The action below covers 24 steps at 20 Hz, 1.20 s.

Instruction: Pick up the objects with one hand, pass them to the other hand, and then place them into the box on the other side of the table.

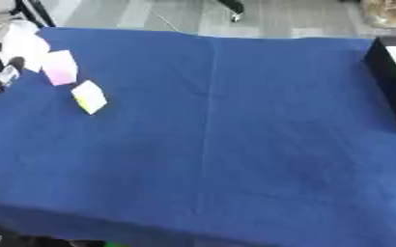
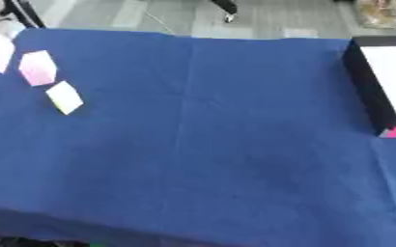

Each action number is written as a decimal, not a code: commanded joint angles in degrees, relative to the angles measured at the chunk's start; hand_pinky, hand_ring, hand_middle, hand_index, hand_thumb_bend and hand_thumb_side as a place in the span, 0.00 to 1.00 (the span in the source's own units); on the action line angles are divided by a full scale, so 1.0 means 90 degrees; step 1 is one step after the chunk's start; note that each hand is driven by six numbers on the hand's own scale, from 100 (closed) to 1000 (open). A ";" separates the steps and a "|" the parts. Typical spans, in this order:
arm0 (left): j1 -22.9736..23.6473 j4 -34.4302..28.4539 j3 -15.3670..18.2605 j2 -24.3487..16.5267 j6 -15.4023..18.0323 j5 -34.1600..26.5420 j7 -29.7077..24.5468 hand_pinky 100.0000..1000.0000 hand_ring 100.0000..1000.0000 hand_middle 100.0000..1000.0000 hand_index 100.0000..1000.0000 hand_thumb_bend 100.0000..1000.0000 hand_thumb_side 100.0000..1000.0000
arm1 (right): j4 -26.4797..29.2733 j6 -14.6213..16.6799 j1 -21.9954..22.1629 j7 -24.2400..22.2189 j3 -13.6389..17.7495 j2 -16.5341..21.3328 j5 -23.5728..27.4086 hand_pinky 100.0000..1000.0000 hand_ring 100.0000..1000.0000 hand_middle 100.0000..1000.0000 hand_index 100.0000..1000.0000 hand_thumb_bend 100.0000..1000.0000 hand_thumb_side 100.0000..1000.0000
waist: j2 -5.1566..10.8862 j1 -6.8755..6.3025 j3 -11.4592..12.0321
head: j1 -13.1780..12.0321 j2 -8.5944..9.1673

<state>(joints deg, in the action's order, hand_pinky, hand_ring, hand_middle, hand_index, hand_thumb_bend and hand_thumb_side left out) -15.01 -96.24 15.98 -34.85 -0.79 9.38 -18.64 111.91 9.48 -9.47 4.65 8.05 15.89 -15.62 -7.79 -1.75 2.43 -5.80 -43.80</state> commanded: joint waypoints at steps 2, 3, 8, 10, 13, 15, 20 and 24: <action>-0.0102 -0.0771 -0.0054 0.0270 -0.0239 -0.0699 -0.0332 0.65 0.43 0.35 0.58 0.00 0.54 | 0.0091 0.0155 -0.0299 -0.0245 -0.0261 0.0309 -0.0145 0.81 0.71 0.74 0.94 0.00 0.39 | 0.0133 0.0020 0.0026 | 0.0223 -0.0035; -0.0115 -0.0881 -0.0096 0.0361 -0.0304 -0.0774 -0.0418 0.65 0.43 0.35 0.58 0.00 0.55 | 0.0097 0.0202 -0.0376 -0.0319 -0.0344 0.0348 -0.0175 0.81 0.71 0.74 0.94 0.00 0.36 | 0.0133 0.0024 0.0031 | 0.0267 -0.0035; -0.0210 -0.1172 -0.0514 0.0594 -0.0427 -0.0928 -0.1041 0.65 0.43 0.35 0.58 0.00 0.57 | 0.0128 0.0518 -0.0906 -0.0774 -0.0863 0.0591 -0.0369 0.80 0.72 0.75 0.93 0.00 0.27 | 0.0133 0.0042 0.0055 | 0.0468 -0.0035; -0.0262 -0.1184 -0.0680 0.0634 -0.0432 -0.0932 -0.1252 0.65 0.43 0.35 0.58 0.00 0.56 | 0.0127 0.0653 -0.1116 -0.0943 -0.1058 0.0650 -0.0466 0.80 0.72 0.75 0.93 0.00 0.24 | 0.0132 0.0045 0.0064 | 0.0520 -0.0035; -0.0353 -0.1169 -0.0903 0.0662 -0.0409 -0.0931 -0.1532 0.65 0.43 0.35 0.58 0.00 0.56 | 0.0117 0.0873 -0.1409 -0.1181 -0.1331 0.0703 -0.0653 0.80 0.73 0.76 0.92 0.00 0.21 | 0.0129 0.0050 0.0079 | 0.0574 -0.0035; -0.0430 -0.1149 -0.1051 0.0668 -0.0380 -0.0955 -0.1699 0.65 0.43 0.35 0.58 0.00 0.56 | 0.0105 0.1034 -0.1618 -0.1345 -0.1526 0.0736 -0.0745 0.80 0.74 0.77 0.92 0.00 0.20 | 0.0126 0.0055 0.0092 | 0.0601 -0.0035; -0.0619 -0.1077 -0.1381 0.0585 -0.0282 -0.0928 -0.2063 0.65 0.43 0.35 0.58 0.00 0.56 | 0.0071 0.1387 -0.2065 -0.1670 -0.1871 0.0781 -0.0960 0.80 0.76 0.78 0.92 0.00 0.19 | 0.0110 0.0062 0.0111 | 0.0618 -0.0035; -0.0784 -0.1012 -0.1626 0.0500 -0.0186 -0.0914 -0.2291 0.65 0.43 0.36 0.58 0.00 0.55 | 0.0044 0.1660 -0.2365 -0.1873 -0.2122 0.0784 -0.1105 0.81 0.77 0.79 0.92 0.00 0.18 | 0.0095 0.0062 0.0124 | 0.0624 -0.0035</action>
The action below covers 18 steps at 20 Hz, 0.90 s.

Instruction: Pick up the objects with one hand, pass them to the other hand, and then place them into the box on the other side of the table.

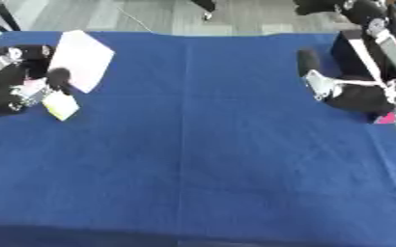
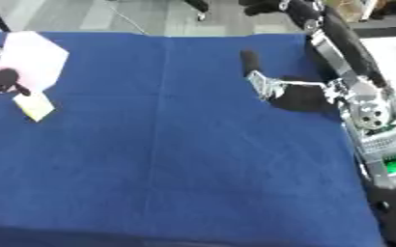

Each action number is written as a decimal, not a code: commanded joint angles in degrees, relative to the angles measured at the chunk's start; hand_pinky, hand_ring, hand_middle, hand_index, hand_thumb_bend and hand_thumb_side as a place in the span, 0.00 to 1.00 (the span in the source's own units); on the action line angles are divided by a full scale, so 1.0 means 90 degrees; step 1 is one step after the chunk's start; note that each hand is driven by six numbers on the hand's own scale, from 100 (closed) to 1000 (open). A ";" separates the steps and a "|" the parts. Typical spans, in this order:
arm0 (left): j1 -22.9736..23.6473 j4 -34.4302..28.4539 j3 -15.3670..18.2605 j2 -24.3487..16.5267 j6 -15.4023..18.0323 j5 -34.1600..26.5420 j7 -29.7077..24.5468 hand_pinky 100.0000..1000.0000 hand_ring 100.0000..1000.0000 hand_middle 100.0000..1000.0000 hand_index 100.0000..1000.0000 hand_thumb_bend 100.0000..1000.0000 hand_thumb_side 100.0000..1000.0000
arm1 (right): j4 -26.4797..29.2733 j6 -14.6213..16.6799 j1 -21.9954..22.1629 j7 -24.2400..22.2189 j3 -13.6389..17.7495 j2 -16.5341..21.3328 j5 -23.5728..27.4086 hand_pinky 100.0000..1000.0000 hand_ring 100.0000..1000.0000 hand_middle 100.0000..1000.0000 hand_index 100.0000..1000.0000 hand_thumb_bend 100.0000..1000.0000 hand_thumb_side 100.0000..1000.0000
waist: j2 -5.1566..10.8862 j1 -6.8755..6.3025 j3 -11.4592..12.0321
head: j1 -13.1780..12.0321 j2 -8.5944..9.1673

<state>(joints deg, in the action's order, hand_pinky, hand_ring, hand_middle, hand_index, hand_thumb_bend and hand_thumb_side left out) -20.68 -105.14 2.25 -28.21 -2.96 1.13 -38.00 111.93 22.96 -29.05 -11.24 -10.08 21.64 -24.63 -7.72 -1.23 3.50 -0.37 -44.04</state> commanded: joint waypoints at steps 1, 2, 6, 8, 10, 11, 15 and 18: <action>-0.0198 -0.0001 -0.0160 -0.0257 0.0078 0.0006 -0.0193 0.65 0.43 0.36 0.58 0.00 0.55 | 0.0030 0.0224 -0.0250 -0.0147 -0.0161 0.0133 -0.0147 0.81 0.77 0.79 0.92 0.00 0.18 | 0.0083 0.0002 0.0009 | 0.0020 -0.0009; -0.0238 0.0020 -0.0213 -0.0273 0.0099 0.0010 -0.0241 0.65 0.43 0.36 0.59 0.00 0.55 | 0.0021 0.0285 -0.0306 -0.0180 -0.0214 0.0122 -0.0178 0.82 0.78 0.79 0.93 0.00 0.18 | 0.0078 0.0000 0.0012 | 0.0018 -0.0009; -0.0391 0.0107 -0.0397 -0.0309 0.0166 -0.0008 -0.0431 0.65 0.44 0.36 0.59 0.00 0.55 | -0.0004 0.0580 -0.0510 -0.0319 -0.0423 0.0089 -0.0322 0.83 0.80 0.81 0.93 0.00 0.17 | 0.0062 0.0000 0.0024 | 0.0025 -0.0009; -0.0470 0.0142 -0.0489 -0.0329 0.0192 -0.0046 -0.0537 0.65 0.44 0.36 0.59 0.00 0.55 | -0.0016 0.0730 -0.0602 -0.0373 -0.0524 0.0067 -0.0393 0.84 0.80 0.82 0.94 0.02 0.16 | 0.0052 -0.0004 0.0031 | 0.0019 -0.0009; -0.0557 0.0177 -0.0588 -0.0363 0.0227 -0.0073 -0.0655 0.65 0.44 0.36 0.59 0.00 0.55 | -0.0028 0.0870 -0.0691 -0.0406 -0.0613 0.0048 -0.0471 0.84 0.81 0.82 0.94 0.07 0.14 | 0.0045 -0.0008 0.0037 | 0.0010 -0.0009; -0.0602 0.0195 -0.0637 -0.0380 0.0248 -0.0083 -0.0716 0.65 0.44 0.36 0.59 0.00 0.55 | -0.0033 0.0939 -0.0731 -0.0418 -0.0651 0.0043 -0.0518 0.84 0.81 0.82 0.94 0.08 0.14 | 0.0041 -0.0010 0.0039 | 0.0004 -0.0009; -0.0788 0.0275 -0.0835 -0.0449 0.0346 -0.0115 -0.0971 0.65 0.44 0.36 0.59 0.00 0.55 | -0.0063 0.1191 -0.0879 -0.0440 -0.0800 0.0030 -0.0686 0.84 0.81 0.83 0.94 0.13 0.12 | 0.0027 -0.0013 0.0044 | -0.0025 -0.0009; -0.0942 0.0336 -0.1005 -0.0499 0.0414 -0.0139 -0.1172 0.65 0.44 0.36 0.59 0.00 0.55 | -0.0096 0.1368 -0.0974 -0.0442 -0.0903 0.0019 -0.0825 0.84 0.82 0.83 0.94 0.16 0.12 | 0.0009 -0.0017 0.0049 | -0.0046 -0.0009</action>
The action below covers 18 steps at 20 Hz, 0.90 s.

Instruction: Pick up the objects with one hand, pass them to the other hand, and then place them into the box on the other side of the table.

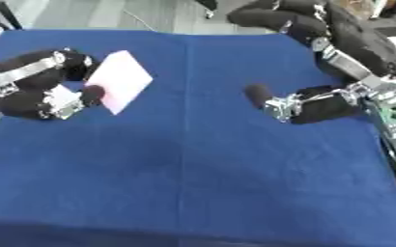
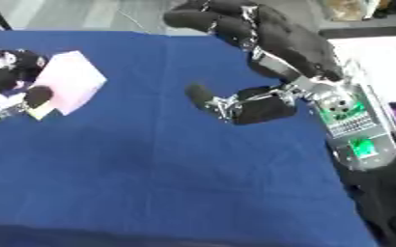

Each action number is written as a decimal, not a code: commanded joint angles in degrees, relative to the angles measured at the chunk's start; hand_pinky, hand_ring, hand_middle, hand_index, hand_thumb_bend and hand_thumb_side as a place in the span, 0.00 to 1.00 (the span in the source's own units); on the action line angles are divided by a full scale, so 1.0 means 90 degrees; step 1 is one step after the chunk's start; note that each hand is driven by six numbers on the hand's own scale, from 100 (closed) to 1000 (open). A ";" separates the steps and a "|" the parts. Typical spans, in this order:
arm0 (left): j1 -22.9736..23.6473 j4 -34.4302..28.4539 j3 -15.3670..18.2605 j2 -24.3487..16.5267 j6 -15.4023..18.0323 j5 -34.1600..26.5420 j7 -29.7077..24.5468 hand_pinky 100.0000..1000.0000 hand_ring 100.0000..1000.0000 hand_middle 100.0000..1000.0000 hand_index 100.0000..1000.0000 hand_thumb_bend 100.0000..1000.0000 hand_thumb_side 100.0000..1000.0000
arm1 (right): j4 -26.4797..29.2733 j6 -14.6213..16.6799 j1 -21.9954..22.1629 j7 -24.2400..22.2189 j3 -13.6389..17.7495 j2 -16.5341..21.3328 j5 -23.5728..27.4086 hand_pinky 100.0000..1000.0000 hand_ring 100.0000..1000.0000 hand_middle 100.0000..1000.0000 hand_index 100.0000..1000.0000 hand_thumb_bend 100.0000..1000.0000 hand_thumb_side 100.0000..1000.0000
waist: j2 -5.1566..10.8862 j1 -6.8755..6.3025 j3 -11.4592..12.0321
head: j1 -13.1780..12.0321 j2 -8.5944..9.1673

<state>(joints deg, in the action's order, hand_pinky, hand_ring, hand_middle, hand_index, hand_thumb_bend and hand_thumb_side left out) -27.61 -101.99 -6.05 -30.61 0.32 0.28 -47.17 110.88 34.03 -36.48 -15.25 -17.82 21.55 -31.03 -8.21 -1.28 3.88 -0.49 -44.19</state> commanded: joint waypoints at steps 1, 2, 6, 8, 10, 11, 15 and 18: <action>-0.0232 0.0005 -0.0143 -0.0249 0.0070 -0.0051 -0.0221 0.65 0.44 0.37 0.59 0.00 0.55 | 0.0014 0.0199 -0.0182 0.0004 -0.0079 0.0023 -0.0161 0.84 0.82 0.83 0.94 0.17 0.12 | 0.0056 -0.0012 0.0007 | -0.0040 0.0008; -0.0283 0.0025 -0.0193 -0.0261 0.0089 -0.0054 -0.0278 0.65 0.44 0.37 0.59 0.00 0.55 | 0.0002 0.0252 -0.0208 0.0010 -0.0109 0.0015 -0.0203 0.84 0.82 0.83 0.94 0.17 0.12 | 0.0051 -0.0013 0.0008 | -0.0043 0.0008; -0.0533 0.0088 -0.0421 -0.0295 0.0170 -0.0042 -0.0484 0.65 0.45 0.37 0.59 0.00 0.55 | -0.0046 0.0455 -0.0319 0.0020 -0.0231 -0.0034 -0.0364 0.84 0.82 0.83 0.93 0.21 0.12 | 0.0022 -0.0018 0.0007 | -0.0074 0.0008; -0.0625 0.0119 -0.0498 -0.0300 0.0200 -0.0011 -0.0521 0.65 0.45 0.37 0.59 0.00 0.55 | -0.0048 0.0542 -0.0371 0.0017 -0.0269 -0.0057 -0.0456 0.84 0.82 0.83 0.93 0.21 0.12 | 0.0011 -0.0018 0.0002 | -0.0088 0.0008; -0.0699 0.0134 -0.0559 -0.0290 0.0232 0.0014 -0.0530 0.65 0.45 0.37 0.59 0.00 0.55 | -0.0052 0.0623 -0.0423 0.0007 -0.0314 -0.0093 -0.0532 0.84 0.81 0.83 0.93 0.22 0.12 | 0.0001 -0.0016 -0.0003 | -0.0100 0.0008; -0.0734 0.0139 -0.0583 -0.0280 0.0247 0.0022 -0.0531 0.65 0.45 0.37 0.59 0.00 0.55 | -0.0055 0.0665 -0.0449 -0.0006 -0.0338 -0.0119 -0.0571 0.84 0.81 0.83 0.93 0.23 0.12 | -0.0005 -0.0017 -0.0004 | -0.0102 0.0008; -0.0865 0.0153 -0.0661 -0.0235 0.0288 0.0043 -0.0532 0.65 0.45 0.37 0.59 0.00 0.54 | -0.0105 0.0805 -0.0533 -0.0081 -0.0439 -0.0218 -0.0658 0.83 0.81 0.83 0.93 0.23 0.13 | -0.0024 -0.0022 -0.0002 | -0.0109 0.0008; -0.0953 0.0151 -0.0715 -0.0203 0.0317 0.0081 -0.0532 0.66 0.45 0.37 0.60 0.00 0.54 | -0.0162 0.0872 -0.0580 -0.0172 -0.0501 -0.0274 -0.0640 0.83 0.81 0.83 0.92 0.22 0.14 | -0.0033 -0.0018 0.0000 | -0.0111 0.0008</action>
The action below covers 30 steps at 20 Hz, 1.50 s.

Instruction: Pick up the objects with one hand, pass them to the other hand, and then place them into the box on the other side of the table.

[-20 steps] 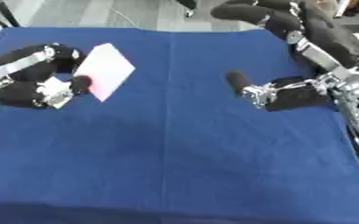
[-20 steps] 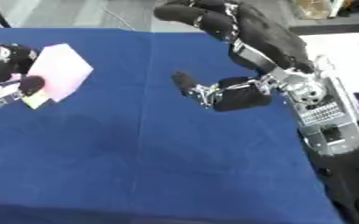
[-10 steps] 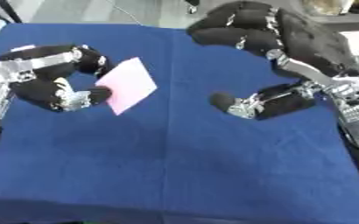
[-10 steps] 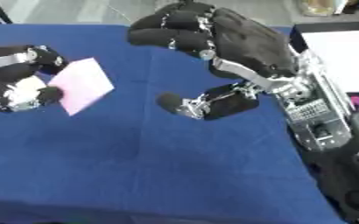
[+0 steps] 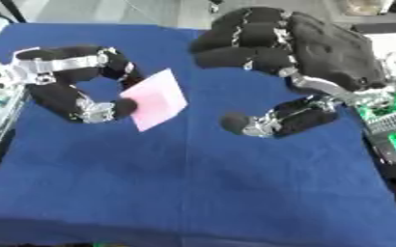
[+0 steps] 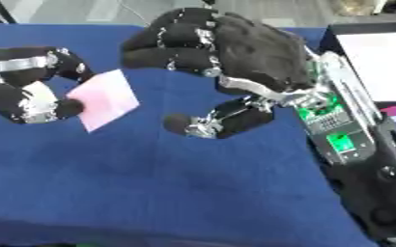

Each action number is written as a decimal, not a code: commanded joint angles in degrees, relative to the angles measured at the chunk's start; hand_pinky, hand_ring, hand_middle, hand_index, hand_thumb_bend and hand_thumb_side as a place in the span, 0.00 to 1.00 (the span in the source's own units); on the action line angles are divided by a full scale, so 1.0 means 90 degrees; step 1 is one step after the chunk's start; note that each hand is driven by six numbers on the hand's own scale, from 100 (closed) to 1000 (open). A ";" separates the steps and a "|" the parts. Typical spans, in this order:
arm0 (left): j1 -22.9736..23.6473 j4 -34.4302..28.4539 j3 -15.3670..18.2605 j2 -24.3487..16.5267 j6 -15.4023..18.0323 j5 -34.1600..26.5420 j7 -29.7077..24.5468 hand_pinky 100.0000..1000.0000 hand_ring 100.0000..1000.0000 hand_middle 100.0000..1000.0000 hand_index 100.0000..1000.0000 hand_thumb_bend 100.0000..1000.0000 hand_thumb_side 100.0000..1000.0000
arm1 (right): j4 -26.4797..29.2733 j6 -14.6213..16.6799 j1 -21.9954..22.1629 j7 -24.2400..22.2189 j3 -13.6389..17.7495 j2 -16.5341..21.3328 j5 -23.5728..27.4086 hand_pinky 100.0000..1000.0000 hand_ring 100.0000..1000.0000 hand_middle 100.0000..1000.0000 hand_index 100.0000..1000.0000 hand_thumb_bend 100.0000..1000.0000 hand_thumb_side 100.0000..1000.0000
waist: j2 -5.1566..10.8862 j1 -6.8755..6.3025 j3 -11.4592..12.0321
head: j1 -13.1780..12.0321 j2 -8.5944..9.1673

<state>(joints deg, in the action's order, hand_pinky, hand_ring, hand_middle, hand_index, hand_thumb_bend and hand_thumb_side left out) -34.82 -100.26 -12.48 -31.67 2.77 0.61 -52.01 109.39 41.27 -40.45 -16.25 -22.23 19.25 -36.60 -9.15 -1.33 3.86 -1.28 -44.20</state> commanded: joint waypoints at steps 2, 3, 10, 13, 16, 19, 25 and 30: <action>-0.0214 -0.0042 -0.0040 -0.0067 0.0063 0.0072 0.0005 0.66 0.45 0.37 0.60 0.00 0.54 | -0.0036 0.0099 -0.0164 -0.0144 -0.0045 -0.0051 0.0001 0.83 0.81 0.82 0.92 0.21 0.15 | 0.0069 -0.0008 0.0003 | -0.0031 0.0009; -0.0243 -0.0042 -0.0059 -0.0059 0.0074 0.0089 0.0005 0.66 0.45 0.37 0.60 0.00 0.54 | -0.0053 0.0111 -0.0174 -0.0189 -0.0057 -0.0065 0.0010 0.83 0.80 0.82 0.92 0.21 0.15 | 0.0068 -0.0006 0.0002 | -0.0037 0.0009; -0.0449 -0.0021 -0.0210 0.0047 0.0129 0.0168 0.0008 0.66 0.45 0.37 0.60 0.00 0.53 | -0.0132 0.0170 -0.0227 -0.0503 -0.0124 -0.0158 0.0094 0.83 0.80 0.82 0.92 0.20 0.16 | 0.0069 0.0005 -0.0002 | -0.0058 0.0009; -0.0507 -0.0021 -0.0278 0.0088 0.0147 0.0190 0.0005 0.66 0.45 0.38 0.60 0.00 0.53 | -0.0129 0.0173 -0.0238 -0.0575 -0.0115 -0.0175 0.0103 0.83 0.80 0.82 0.92 0.19 0.15 | 0.0065 0.0006 -0.0010 | -0.0074 0.0009; -0.0541 -0.0023 -0.0325 0.0099 0.0177 0.0264 0.0005 0.66 0.46 0.38 0.60 0.00 0.52 | -0.0101 0.0152 -0.0241 -0.0598 -0.0097 -0.0185 0.0081 0.82 0.80 0.82 0.92 0.20 0.15 | 0.0062 0.0002 -0.0018 | -0.0085 0.0009; -0.0552 -0.0041 -0.0394 0.0100 0.0203 0.0402 0.0020 0.66 0.46 0.38 0.60 0.01 0.51 | -0.0064 0.0112 -0.0240 -0.0581 -0.0082 -0.0196 0.0033 0.81 0.80 0.83 0.93 0.21 0.15 | 0.0059 -0.0005 -0.0031 | -0.0094 0.0009; -0.0554 -0.0036 -0.0477 0.0119 0.0267 0.0604 0.0070 0.66 0.46 0.38 0.60 0.02 0.51 | -0.0019 0.0042 -0.0234 -0.0469 -0.0071 -0.0188 -0.0103 0.80 0.80 0.84 0.93 0.21 0.14 | 0.0053 -0.0011 -0.0044 | -0.0106 0.0009; -0.0567 -0.0067 -0.0525 0.0120 0.0323 0.0724 0.0132 0.66 0.46 0.38 0.60 0.02 0.50 | -0.0012 0.0003 -0.0209 -0.0419 -0.0088 -0.0184 -0.0219 0.80 0.79 0.84 0.94 0.20 0.11 | 0.0045 -0.0016 -0.0044 | -0.0102 0.0009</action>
<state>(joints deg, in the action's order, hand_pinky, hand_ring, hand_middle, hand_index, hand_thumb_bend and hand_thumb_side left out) -38.82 -99.96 -17.39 -30.10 5.36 6.76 -51.05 108.10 41.45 -41.40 -20.39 -23.51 17.51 -38.16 -9.41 -1.33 3.50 -2.03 -44.20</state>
